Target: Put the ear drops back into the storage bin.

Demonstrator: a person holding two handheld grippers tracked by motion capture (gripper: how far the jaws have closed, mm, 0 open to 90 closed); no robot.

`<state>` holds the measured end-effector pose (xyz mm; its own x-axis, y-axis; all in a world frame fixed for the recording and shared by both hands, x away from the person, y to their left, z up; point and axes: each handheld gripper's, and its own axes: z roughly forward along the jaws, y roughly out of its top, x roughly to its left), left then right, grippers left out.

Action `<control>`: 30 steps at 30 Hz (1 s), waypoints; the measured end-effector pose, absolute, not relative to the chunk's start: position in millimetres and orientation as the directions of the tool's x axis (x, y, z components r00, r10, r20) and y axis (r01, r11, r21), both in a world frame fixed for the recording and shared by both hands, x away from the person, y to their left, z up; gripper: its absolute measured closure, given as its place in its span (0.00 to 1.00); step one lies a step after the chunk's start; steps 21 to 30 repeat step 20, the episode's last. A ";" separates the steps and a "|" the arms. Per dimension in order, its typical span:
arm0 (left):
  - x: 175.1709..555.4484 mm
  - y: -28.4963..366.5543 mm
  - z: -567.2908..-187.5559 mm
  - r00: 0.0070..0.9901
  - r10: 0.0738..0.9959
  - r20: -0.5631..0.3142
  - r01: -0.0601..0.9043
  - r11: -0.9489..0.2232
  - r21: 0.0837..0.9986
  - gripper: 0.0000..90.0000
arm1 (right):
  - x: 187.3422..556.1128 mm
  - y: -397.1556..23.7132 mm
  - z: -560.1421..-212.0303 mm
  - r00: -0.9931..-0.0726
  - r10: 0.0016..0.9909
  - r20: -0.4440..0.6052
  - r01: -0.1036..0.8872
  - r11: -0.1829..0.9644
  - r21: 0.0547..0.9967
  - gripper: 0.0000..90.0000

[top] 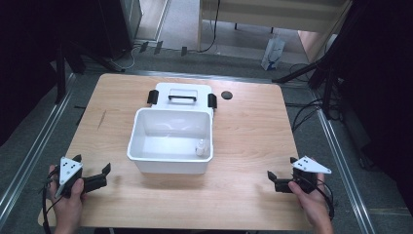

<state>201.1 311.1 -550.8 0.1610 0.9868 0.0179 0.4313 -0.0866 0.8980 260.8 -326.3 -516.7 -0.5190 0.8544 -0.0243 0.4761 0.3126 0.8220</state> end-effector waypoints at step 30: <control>201.1 307.8 -551.2 0.188 0.981 0.044 0.426 -0.122 0.897 0.00 | 239.7 -328.5 -545.5 -0.394 0.913 0.102 0.408 0.075 0.910 0.00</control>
